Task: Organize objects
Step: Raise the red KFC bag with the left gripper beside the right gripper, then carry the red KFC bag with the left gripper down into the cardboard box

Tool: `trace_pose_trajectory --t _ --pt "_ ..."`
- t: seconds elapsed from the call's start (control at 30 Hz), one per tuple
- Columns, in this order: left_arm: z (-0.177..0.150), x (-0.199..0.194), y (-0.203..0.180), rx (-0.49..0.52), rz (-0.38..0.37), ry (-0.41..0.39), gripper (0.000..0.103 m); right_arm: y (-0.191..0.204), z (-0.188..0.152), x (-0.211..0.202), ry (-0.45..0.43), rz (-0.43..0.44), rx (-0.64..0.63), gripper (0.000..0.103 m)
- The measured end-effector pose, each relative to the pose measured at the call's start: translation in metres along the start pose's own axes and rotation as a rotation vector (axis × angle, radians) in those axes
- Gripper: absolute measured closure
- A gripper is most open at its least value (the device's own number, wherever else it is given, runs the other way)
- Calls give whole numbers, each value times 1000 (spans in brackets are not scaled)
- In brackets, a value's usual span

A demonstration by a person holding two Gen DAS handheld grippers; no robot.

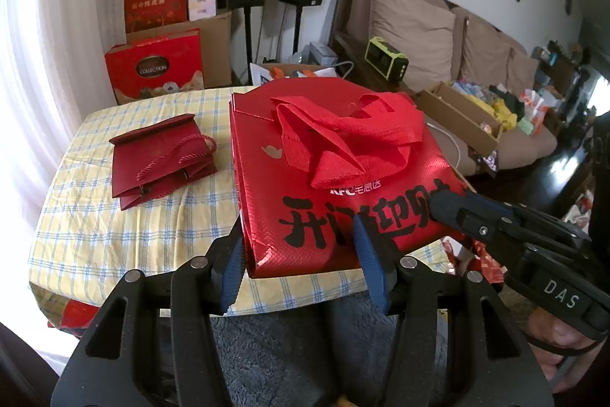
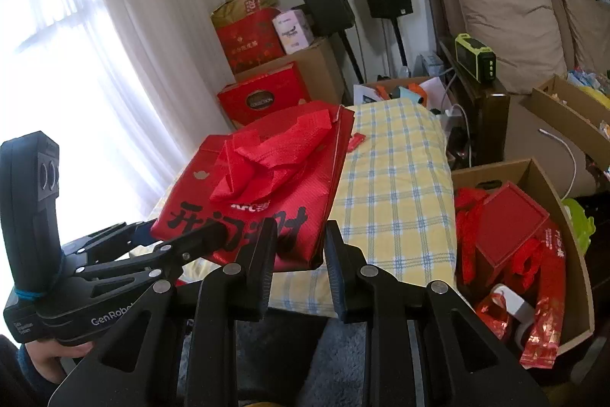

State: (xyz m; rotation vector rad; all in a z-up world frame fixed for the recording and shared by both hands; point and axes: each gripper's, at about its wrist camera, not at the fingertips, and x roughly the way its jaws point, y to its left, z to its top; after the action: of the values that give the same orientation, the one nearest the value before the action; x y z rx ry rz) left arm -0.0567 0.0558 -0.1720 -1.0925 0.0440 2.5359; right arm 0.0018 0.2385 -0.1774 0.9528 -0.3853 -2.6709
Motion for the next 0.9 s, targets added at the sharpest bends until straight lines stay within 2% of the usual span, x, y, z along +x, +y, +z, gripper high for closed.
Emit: trace_pose_trajectory --t 0.53,0.9 --pt "12 9 -24 55 -3 -10 53 -22 4 -4 -13 -14 34 79" --pt "30 14 -46 53 -61 -26 54 -41 15 -25 -58 -32 32 78"
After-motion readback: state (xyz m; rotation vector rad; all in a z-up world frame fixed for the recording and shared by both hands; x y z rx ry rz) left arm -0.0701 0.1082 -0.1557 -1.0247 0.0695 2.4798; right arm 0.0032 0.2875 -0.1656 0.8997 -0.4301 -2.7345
